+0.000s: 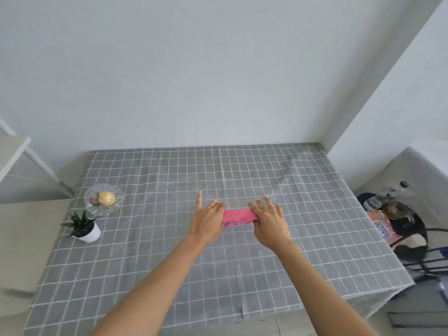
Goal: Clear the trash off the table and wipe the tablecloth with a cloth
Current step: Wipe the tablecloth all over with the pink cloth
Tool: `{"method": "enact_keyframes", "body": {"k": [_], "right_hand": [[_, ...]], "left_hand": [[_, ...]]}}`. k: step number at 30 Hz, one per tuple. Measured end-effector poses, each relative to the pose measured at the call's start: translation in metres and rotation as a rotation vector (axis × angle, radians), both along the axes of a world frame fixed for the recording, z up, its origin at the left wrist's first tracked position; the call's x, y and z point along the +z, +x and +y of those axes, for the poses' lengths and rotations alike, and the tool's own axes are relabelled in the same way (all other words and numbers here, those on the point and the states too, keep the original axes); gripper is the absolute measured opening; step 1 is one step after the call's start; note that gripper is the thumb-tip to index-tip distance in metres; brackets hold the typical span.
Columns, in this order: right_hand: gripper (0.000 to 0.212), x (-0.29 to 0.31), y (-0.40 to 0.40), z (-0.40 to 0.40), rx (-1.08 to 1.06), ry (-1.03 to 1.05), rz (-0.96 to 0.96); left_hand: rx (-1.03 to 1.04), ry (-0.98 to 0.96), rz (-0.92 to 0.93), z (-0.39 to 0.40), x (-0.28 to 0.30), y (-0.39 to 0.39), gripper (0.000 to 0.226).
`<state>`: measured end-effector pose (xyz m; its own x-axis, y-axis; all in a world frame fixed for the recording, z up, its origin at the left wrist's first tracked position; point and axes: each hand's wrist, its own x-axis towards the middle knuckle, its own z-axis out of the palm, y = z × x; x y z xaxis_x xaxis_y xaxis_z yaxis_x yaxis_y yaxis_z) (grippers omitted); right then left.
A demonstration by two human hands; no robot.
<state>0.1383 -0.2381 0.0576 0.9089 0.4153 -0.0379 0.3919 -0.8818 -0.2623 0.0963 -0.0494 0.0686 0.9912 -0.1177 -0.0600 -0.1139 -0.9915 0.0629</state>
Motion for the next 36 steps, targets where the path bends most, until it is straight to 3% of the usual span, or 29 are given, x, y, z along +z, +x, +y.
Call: {"method": "enact_keyframes", "body": {"k": [15, 23, 26, 30, 33, 36], "right_hand": [[0.053, -0.005, 0.067, -0.224, 0.091, -0.016, 0.051], [0.06, -0.017, 0.061, -0.274, 0.029, 0.155, -0.084], [0.06, -0.052, 0.025, -0.296, 0.08, 0.113, -0.057], [0.072, -0.096, -0.02, -0.319, 0.149, 0.025, 0.046], [0.076, -0.106, -0.031, -0.325, 0.152, 0.02, 0.128], [0.074, -0.102, -0.033, -0.324, 0.162, 0.044, 0.185]], "left_hand": [[0.174, -0.024, -0.035, -0.236, -0.023, 0.044, 0.06], [0.209, -0.132, -0.298, -0.287, -0.035, 0.041, 0.052], [0.168, -0.101, -0.242, -0.302, -0.063, 0.008, 0.055], [0.141, -0.02, 0.016, -0.315, -0.101, -0.041, 0.063], [0.173, -0.014, 0.171, -0.32, -0.109, -0.057, 0.065], [0.229, -0.063, 0.196, -0.322, -0.105, -0.06, 0.064]]}}
